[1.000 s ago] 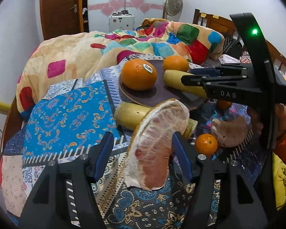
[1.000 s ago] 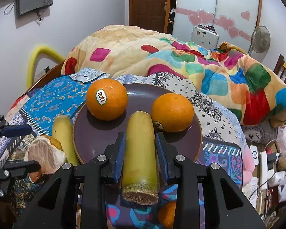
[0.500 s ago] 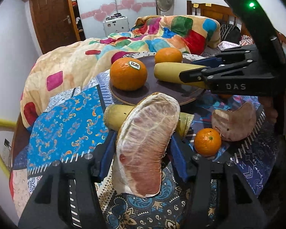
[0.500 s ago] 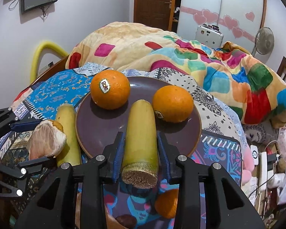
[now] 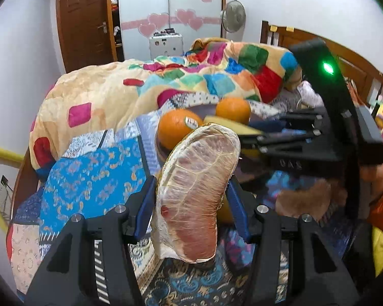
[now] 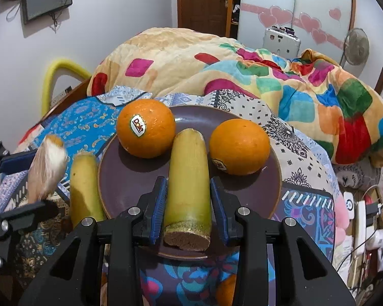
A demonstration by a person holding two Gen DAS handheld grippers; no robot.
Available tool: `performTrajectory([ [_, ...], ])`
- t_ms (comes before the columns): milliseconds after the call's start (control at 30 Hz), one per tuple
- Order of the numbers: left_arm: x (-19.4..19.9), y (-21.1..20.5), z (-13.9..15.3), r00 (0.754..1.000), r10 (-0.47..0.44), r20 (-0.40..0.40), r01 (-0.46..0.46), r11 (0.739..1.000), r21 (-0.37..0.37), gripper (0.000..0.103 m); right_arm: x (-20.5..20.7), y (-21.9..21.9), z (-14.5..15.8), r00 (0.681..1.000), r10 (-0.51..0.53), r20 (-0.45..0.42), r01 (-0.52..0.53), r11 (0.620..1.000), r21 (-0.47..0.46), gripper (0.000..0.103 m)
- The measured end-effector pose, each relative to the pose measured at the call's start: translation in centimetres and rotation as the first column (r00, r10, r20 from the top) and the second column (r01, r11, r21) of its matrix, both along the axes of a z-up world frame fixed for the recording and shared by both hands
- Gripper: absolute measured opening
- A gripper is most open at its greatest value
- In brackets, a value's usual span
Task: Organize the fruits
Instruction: 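Lay the pomelo segment on the plate with the left tool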
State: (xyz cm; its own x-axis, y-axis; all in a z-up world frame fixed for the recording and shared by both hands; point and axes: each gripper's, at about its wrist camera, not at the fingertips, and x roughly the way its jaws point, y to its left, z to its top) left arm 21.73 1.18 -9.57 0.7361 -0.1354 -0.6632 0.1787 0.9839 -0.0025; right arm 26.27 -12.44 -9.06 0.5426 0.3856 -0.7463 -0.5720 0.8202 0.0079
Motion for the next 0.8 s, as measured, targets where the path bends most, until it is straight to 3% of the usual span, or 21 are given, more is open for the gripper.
performTrajectory([
  [300,3.8,-2.0,1.6,1.000,0.021,0.002,-0.020,0.999,-0.035,0.054,-1.7,-3.6,3.2,0.995,-0.036,0.090,0.033,0.999,0.039,0.032],
  [600,7.3,-4.3,1.5,1.000,0.014,-0.014,-0.014,1.000,-0.014,0.055,-1.6,-6.8,3.0,0.993,-0.082,0.089,0.076,0.995,0.061,0.032],
  [800,8.3,-4.5,-0.1,0.996,0.042,-0.074,-0.042,0.999,-0.003,0.058,-2.0,-7.6,2.7,0.994,-0.080,0.079,0.074,0.995,0.073,0.032],
])
